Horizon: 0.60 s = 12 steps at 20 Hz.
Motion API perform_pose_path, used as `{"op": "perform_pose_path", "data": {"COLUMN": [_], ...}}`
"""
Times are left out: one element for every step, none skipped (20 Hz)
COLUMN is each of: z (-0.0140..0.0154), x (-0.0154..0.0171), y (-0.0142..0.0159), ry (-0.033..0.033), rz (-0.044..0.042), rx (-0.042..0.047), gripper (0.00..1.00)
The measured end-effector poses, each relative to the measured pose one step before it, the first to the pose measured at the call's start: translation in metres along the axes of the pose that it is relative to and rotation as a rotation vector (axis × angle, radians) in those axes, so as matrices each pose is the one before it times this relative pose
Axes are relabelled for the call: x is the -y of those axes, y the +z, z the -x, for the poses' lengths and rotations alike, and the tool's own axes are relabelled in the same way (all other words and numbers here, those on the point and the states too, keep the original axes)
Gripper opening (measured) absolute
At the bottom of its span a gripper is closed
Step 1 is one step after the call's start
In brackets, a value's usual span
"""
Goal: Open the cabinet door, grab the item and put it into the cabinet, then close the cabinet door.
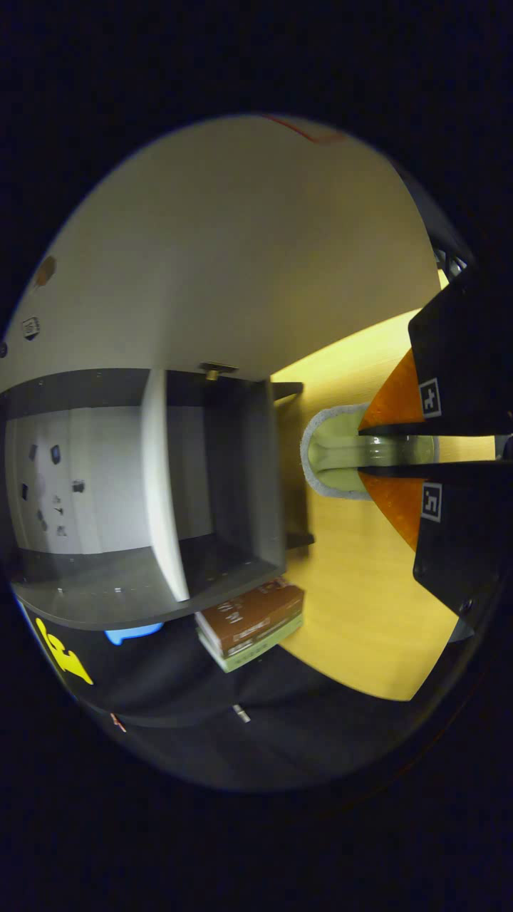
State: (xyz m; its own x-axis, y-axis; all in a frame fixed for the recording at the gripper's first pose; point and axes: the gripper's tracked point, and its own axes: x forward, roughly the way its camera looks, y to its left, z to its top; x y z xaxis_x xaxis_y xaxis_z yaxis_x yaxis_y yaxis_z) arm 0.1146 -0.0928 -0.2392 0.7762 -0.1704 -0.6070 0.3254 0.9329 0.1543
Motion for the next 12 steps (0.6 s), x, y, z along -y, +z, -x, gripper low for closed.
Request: {"op": "perform_pose_path", "data": {"z": [0.00895, 0.00516, 0.00527, 0.00227, -0.00044, -0.00491, -0.00649, -0.00889, -0.00876, -0.01042, -0.01155, -0.01215], "x": [-0.00583, -0.00470, -0.00475, -0.00456, -0.00444, -0.00236, -0.00391, -0.00285, -0.00189, -0.00171, 0.00134, 0.00193], "y": [0.02610, 0.02383, 0.02500, 0.02565, 0.02378, 0.02185, 0.01916, 0.01938, 0.01278, 0.01040, 0.01043, 0.00958], "ry": [0.00883, 0.01042, 0.01380, 0.01072, 0.00957, 0.00067, 0.00327, -0.00191, -0.00703, -0.00268, -0.00609, -0.00622], "rz": [-0.00388, 0.00233, -0.00263, -0.00834, -0.00643, -0.00715, -0.00328, -0.00042, 0.00582, 0.00864, 0.00068, -0.00760], "rx": [0.03063, 0.02611, 0.02531, 0.03082, 0.02983, 0.02948, 0.02508, 0.02895, 0.01793, 0.00936, 0.00719, 0.00167], "gripper": [0.18, 0.18, 0.18, 0.18, 0.18, 0.18, 0.18, 0.18, 0.18, 0.18, 0.18, 0.18]}}
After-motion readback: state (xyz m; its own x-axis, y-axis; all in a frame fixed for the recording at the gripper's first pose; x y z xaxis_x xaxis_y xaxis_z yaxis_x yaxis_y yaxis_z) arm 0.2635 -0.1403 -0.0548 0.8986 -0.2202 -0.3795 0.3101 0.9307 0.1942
